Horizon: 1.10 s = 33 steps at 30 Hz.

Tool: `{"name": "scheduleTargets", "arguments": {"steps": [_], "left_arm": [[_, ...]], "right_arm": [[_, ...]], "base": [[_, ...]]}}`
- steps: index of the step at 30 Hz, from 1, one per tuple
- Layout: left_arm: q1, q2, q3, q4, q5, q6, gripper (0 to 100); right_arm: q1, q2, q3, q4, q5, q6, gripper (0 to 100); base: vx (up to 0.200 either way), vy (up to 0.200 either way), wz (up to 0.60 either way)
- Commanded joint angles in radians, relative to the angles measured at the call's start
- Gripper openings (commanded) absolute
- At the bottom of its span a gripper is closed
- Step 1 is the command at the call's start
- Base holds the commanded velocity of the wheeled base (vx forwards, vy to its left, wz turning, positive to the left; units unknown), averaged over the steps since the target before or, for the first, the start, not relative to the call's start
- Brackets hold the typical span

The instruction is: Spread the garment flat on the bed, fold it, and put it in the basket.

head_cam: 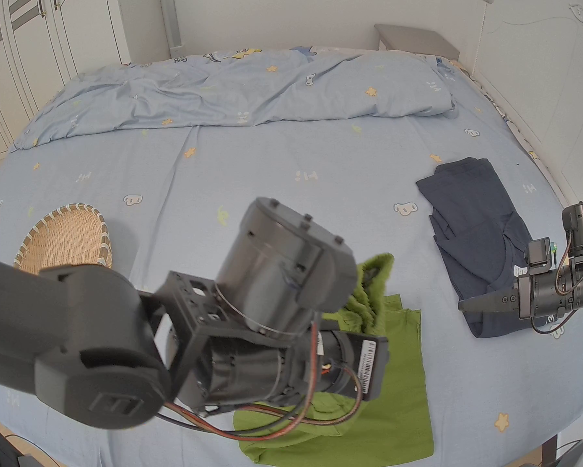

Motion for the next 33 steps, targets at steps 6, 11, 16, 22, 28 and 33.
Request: {"name": "scheduleTargets", "arguments": {"steps": [6,11,16,22,28,33], "left_arm": [[-0.099,0.15,0.007,-0.199,0.002,-0.096,100],[-0.077,0.141,0.035,-0.298,-0.003,-0.168,100],[0.105,0.042,0.115,-0.281,-0.046,-0.174,100],[0.412,-0.02,0.244,-0.279,-0.299,-0.159,100],[0.533,0.019,0.357,-0.319,-0.397,-0.154,100],[0.542,0.111,0.366,-0.388,-0.4,-0.149,100]], "right_arm": [[0.002,0.008,0.004,-0.009,0.002,0.0,100],[0.025,0.007,0.008,-0.008,0.002,0.001,100],[0.14,-0.005,0.03,-0.006,-0.001,0.006,100],[0.321,0.018,0.054,-0.015,-0.024,0.009,100],[0.404,0.143,0.054,-0.057,-0.066,0.006,100],[0.451,0.217,0.088,-0.121,-0.078,0.006,100]], "base": [[0.0,0.0,0.0],[0.0,0.0,0.0],[0.0,0.0,0.0],[0.0,0.0,0.0],[0.0,0.0,0.0],[0.0,0.0,0.0]]}}
